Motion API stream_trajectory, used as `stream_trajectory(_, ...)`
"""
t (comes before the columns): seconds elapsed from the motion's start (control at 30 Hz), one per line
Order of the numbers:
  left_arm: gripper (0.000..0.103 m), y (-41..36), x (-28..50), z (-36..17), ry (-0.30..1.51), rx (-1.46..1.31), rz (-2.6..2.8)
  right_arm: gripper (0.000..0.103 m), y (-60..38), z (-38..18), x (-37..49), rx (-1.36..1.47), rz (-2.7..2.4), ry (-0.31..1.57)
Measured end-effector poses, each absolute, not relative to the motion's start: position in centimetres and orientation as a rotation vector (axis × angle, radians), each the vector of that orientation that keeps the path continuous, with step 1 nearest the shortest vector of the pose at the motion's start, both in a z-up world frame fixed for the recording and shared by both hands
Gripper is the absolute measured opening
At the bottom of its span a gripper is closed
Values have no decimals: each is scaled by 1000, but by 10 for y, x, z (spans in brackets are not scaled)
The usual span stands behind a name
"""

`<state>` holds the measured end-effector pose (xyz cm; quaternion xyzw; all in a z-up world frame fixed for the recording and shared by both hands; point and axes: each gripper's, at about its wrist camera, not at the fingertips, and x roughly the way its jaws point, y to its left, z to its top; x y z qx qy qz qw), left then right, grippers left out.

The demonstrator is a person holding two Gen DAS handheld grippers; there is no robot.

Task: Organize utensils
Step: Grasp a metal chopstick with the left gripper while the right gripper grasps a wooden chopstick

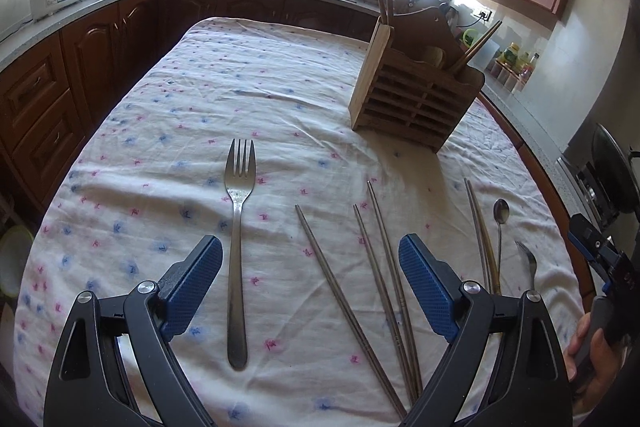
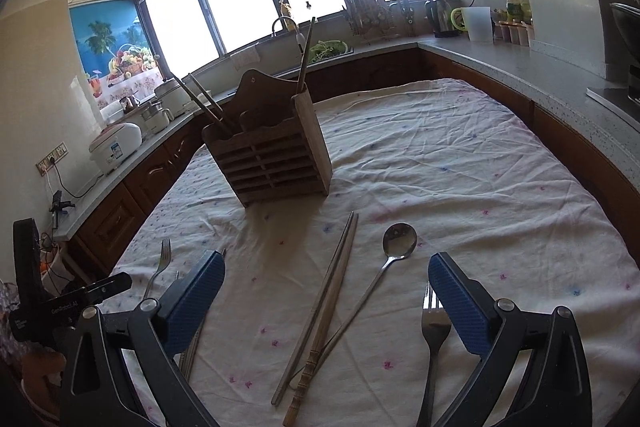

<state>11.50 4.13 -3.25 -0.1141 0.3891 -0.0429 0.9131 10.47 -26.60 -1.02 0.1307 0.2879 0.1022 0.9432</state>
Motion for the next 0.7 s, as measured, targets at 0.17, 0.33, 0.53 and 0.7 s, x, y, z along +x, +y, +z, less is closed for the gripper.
stream_trajectory(0.17, 92, 38, 119, -37, 816, -224, -92, 85, -262, -16, 110, 255, 197, 607)
stream_trajectory(0.33, 72, 35, 127, -41, 840, -219, -114, 59, -261, -21, 122, 255, 194, 642)
stream_trajectory(0.53, 45, 28, 143, -54, 907, -199, -137, 37, -256, -31, 143, 248, 207, 704)
stream_trajectory(0.7, 28, 25, 156, -64, 953, -183, -137, 24, -250, -44, 165, 234, 207, 772)
